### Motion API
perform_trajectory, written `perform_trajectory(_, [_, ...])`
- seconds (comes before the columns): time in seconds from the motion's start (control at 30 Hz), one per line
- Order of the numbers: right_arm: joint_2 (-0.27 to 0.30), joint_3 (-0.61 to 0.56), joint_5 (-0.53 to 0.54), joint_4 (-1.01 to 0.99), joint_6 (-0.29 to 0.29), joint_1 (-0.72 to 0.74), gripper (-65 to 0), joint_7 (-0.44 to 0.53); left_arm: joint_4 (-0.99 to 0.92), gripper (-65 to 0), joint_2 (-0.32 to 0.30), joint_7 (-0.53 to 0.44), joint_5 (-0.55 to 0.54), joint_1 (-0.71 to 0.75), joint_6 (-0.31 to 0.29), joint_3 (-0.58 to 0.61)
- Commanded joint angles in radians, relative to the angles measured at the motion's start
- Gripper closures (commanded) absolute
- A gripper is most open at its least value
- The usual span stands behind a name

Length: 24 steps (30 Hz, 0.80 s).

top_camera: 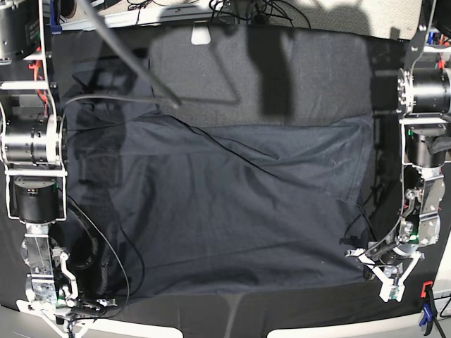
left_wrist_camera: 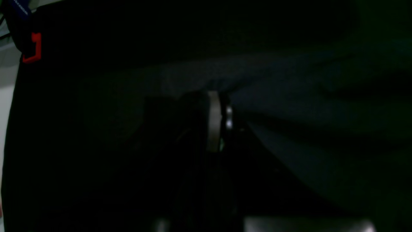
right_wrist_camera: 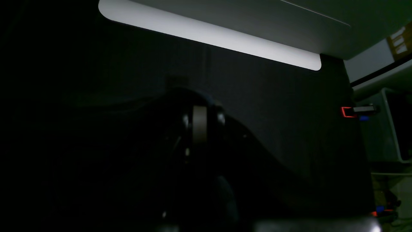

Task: Layout the t-shirt on the table in an organized manner, then fold the t-shirt properly
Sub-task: 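Hold the hem corners with both grippers, keeping the shirt stretched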

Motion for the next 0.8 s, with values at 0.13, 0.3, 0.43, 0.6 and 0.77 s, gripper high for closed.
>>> perform_trajectory(0.13, [0.011,0.005,-0.008,0.017,-0.022,0.047,-3.3,0.046,0.018,0.0,-0.011,-0.051,-0.005,-0.040,0.004,-0.005])
perform_trajectory(0.3, [0.011,0.005,-0.008,0.017,-0.022,0.047,-16.6,0.083,0.018,-15.7,-0.011,-0.101,-0.005,-0.039,0.005,-0.005])
perform_trajectory(0.43, [0.011,0.005,-0.008,0.017,-0.047,0.047,-16.6,0.101,0.018,-20.9,-0.012,-0.103,-0.004,-0.039,0.081,-0.005])
perform_trajectory(0.6, [0.011,0.005,-0.008,0.017,-0.069,0.047,-16.7,0.108,0.018,-20.9,-0.014,-0.102,-0.004,-0.039,0.087,-0.005])
perform_trajectory(0.77, [0.011,0.005,-0.008,0.017,-0.069,0.047,-16.7,0.108,0.018,-20.9,-0.014,-0.102,-0.005,-0.039,0.087,-0.005])
